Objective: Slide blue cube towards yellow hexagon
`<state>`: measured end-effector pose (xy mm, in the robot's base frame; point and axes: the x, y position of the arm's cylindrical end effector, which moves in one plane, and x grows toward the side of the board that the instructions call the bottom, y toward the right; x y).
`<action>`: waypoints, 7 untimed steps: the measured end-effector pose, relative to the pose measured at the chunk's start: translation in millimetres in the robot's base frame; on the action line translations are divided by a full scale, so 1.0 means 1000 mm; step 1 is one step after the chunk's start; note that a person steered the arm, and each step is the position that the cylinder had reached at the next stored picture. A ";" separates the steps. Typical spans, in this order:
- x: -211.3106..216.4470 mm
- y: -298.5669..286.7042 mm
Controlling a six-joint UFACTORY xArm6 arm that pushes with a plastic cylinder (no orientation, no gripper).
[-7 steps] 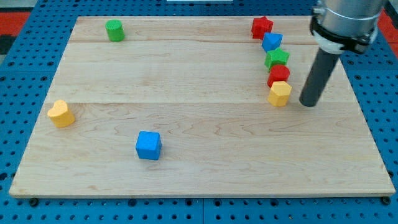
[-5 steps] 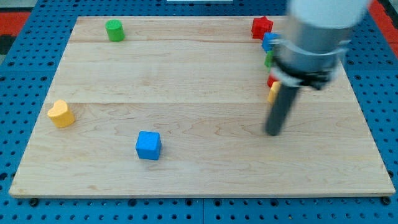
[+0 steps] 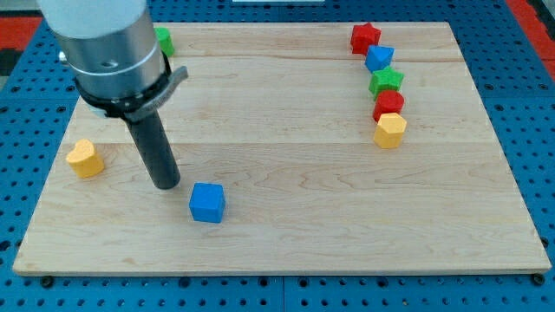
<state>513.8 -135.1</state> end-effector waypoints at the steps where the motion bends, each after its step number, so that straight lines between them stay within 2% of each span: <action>1: 0.021 0.005; 6: 0.041 0.168; 7: 0.041 0.177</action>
<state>555.0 42.3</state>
